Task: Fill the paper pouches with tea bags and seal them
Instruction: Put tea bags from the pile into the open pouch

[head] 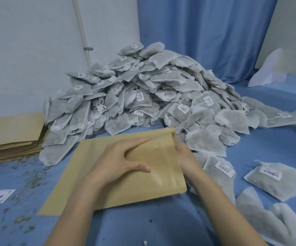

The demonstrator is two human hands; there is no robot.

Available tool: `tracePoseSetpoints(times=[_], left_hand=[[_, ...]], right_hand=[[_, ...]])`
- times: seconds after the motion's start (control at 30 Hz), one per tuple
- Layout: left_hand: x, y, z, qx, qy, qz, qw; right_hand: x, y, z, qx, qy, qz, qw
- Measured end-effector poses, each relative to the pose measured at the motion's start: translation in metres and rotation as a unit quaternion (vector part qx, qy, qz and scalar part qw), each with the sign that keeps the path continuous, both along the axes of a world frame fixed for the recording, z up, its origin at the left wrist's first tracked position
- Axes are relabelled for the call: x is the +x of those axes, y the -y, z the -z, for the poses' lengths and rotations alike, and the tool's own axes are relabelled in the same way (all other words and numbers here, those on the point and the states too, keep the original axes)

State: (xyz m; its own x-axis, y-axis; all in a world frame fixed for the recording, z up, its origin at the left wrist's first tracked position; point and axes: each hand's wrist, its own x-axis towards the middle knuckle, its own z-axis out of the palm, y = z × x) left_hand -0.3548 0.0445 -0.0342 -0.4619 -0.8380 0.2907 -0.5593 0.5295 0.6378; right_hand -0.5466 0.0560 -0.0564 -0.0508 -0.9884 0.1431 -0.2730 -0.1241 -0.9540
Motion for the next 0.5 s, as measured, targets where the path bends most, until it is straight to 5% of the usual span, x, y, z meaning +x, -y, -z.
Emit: tracePoseSetpoints(times=[0.17, 0.27, 0.4, 0.5], left_hand=[[-0.005, 0.001, 0.007, 0.028, 0.038, 0.034, 0.998], [-0.003, 0.001, 0.005, 0.025, 0.029, 0.03, 0.999], [-0.004, -0.003, -0.002, -0.023, 0.003, 0.007, 1.0], [0.0, -0.007, -0.015, -0.057, -0.005, -0.012, 0.998]], right_hand=[[-0.006, -0.011, -0.001, 0.136, -0.072, -0.158, 0.975], [-0.001, -0.009, -0.001, 0.105, -0.084, -0.131, 0.982], [0.007, -0.005, -0.012, 0.054, -0.035, 0.033, 0.997], [0.012, -0.01, -0.028, 0.031, -0.054, -0.055, 0.997]])
